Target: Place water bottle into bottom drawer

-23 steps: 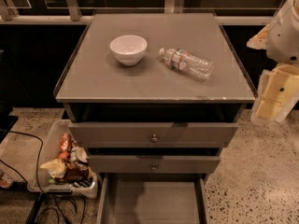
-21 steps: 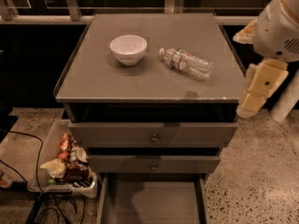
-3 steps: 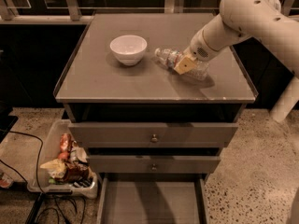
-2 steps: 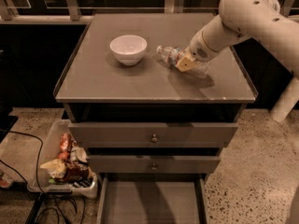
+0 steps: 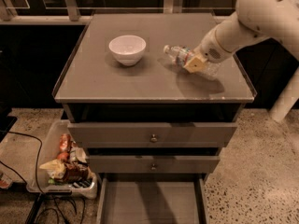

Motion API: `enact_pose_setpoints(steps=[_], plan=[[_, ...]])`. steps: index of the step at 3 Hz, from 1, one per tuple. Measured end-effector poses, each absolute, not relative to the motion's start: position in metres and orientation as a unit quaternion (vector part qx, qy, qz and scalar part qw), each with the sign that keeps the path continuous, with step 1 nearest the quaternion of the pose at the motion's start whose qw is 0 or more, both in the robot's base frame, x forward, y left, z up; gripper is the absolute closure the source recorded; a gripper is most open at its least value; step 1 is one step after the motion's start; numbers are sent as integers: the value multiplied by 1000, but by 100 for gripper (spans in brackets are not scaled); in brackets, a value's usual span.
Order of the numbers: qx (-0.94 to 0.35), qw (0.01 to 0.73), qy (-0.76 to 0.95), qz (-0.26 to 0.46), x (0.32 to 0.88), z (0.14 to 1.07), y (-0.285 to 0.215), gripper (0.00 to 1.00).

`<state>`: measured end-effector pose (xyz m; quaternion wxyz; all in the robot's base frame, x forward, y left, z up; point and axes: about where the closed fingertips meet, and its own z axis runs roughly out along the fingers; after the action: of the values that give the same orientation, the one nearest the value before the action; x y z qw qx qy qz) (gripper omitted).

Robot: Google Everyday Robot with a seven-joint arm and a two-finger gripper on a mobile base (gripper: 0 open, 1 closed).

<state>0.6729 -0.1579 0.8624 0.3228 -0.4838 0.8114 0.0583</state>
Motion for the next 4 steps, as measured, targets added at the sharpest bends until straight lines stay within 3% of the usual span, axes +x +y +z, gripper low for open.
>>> enact_pose_setpoints(steps=[4], plan=[[-440,369,811,110,535,919,-220,100]])
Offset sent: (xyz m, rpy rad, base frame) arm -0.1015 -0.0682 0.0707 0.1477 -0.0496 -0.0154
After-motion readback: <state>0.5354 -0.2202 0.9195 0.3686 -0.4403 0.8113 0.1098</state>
